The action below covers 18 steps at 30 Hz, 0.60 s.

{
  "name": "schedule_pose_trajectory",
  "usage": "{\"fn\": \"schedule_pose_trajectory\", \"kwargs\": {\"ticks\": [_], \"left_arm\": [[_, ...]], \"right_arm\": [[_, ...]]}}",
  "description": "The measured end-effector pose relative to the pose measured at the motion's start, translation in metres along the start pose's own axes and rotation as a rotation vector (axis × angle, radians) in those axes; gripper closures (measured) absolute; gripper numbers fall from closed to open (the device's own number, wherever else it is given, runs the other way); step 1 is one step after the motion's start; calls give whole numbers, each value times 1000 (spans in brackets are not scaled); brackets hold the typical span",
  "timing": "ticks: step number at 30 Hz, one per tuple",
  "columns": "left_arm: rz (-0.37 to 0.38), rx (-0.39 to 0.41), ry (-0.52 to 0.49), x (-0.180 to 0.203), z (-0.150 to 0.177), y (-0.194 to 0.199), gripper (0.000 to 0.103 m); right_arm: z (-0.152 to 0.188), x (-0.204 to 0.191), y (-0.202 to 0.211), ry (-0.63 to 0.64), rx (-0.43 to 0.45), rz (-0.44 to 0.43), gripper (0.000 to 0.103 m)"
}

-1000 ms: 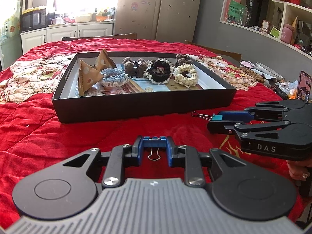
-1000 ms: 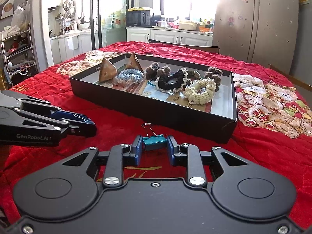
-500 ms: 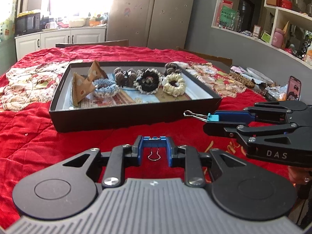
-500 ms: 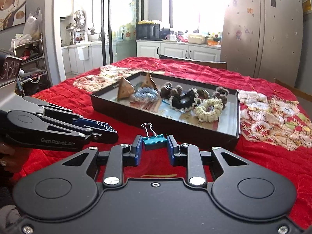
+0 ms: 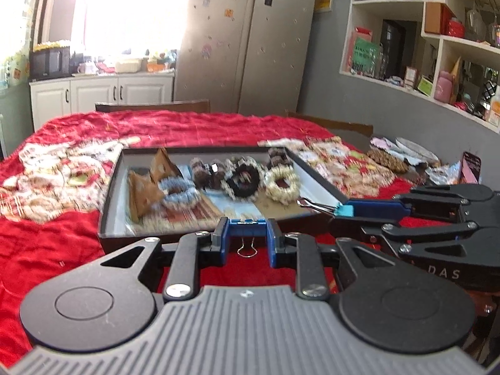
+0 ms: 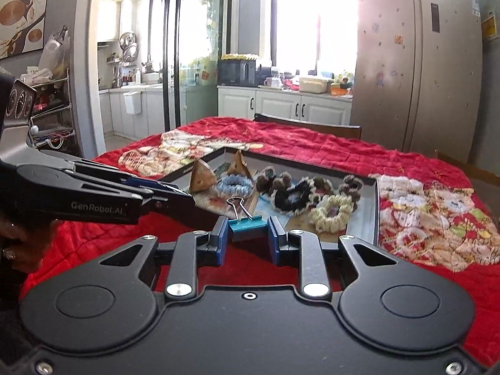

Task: Organize objects
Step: 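Lift and carry both clips over the box with both grippers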

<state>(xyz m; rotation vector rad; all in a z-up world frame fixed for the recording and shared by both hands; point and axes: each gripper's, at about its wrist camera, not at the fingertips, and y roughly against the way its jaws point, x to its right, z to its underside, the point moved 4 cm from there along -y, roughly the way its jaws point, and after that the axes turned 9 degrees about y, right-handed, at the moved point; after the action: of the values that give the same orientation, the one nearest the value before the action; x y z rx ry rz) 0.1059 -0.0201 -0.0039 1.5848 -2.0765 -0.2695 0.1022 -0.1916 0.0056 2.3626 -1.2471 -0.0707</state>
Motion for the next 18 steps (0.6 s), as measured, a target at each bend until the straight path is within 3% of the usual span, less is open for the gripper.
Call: {"fn": "schedule_pose_trajectory", "kwargs": {"ticks": [18], "left_arm": [[-85,94,17,-26,-46,-36,76]], "right_arm": [[-34,39,-45,-39,25,109,78]]}}
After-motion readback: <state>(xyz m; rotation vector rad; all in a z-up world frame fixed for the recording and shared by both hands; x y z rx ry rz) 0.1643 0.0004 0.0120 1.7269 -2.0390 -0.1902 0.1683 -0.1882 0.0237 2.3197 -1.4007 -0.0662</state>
